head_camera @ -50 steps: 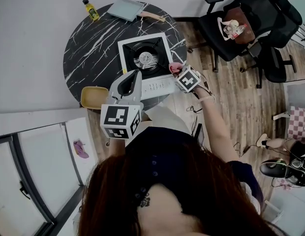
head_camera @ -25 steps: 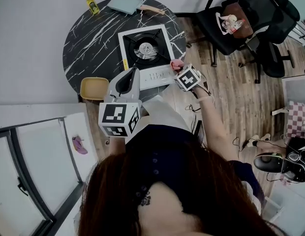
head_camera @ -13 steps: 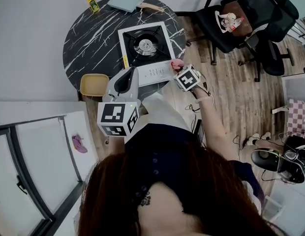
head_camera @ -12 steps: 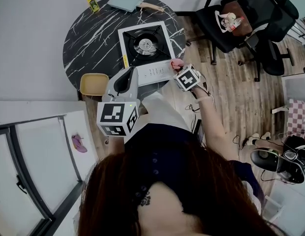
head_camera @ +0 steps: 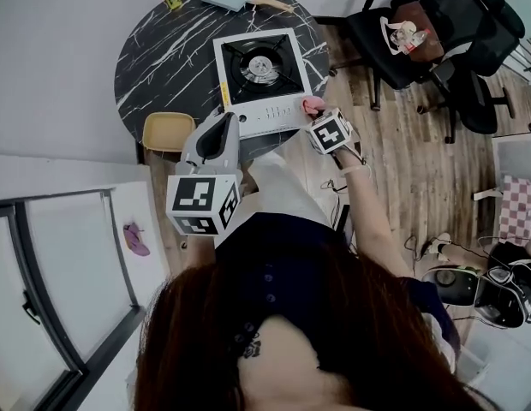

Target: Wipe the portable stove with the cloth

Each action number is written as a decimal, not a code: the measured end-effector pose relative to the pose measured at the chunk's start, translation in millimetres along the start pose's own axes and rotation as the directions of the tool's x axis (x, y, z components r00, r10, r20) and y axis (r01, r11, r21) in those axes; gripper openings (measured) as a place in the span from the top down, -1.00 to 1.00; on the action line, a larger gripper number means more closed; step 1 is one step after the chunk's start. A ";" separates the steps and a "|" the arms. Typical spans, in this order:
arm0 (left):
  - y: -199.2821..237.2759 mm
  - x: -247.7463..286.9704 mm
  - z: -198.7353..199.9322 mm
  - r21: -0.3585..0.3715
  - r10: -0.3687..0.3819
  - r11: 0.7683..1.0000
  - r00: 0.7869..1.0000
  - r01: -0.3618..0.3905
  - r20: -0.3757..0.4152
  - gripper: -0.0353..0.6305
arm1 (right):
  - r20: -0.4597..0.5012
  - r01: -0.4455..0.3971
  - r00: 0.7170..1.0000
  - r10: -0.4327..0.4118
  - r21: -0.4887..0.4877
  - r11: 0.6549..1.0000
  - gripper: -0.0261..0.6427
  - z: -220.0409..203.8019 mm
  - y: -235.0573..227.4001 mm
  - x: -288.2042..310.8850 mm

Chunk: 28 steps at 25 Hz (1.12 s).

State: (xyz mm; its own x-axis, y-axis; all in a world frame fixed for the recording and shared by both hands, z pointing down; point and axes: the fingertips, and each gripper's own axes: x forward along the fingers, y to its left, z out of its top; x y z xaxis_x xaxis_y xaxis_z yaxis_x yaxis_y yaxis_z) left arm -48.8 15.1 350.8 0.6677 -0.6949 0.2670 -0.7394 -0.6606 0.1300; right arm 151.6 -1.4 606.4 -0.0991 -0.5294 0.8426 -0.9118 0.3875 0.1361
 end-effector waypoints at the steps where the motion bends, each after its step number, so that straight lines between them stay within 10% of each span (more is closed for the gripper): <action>1: 0.7 -3.2 -0.7 -0.001 0.005 1.000 1.000 -0.005 0.001 0.86 | 0.012 0.000 1.000 0.000 0.004 1.000 0.82 1.7 0.9 0.9; 28: 20.2 -34.5 -10.9 -0.025 0.104 0.994 0.994 -0.104 0.019 0.86 | 0.123 -0.027 0.992 0.014 0.109 0.994 0.82 26.0 38.1 8.9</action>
State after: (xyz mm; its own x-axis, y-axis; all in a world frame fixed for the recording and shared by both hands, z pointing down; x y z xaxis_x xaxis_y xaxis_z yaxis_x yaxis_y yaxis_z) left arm -87.7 28.8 354.6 0.5887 -0.7651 0.2609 -0.8065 -0.5779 0.1252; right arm 105.6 -11.0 605.6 -0.1598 -0.6130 0.7738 -0.9468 0.3170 0.0555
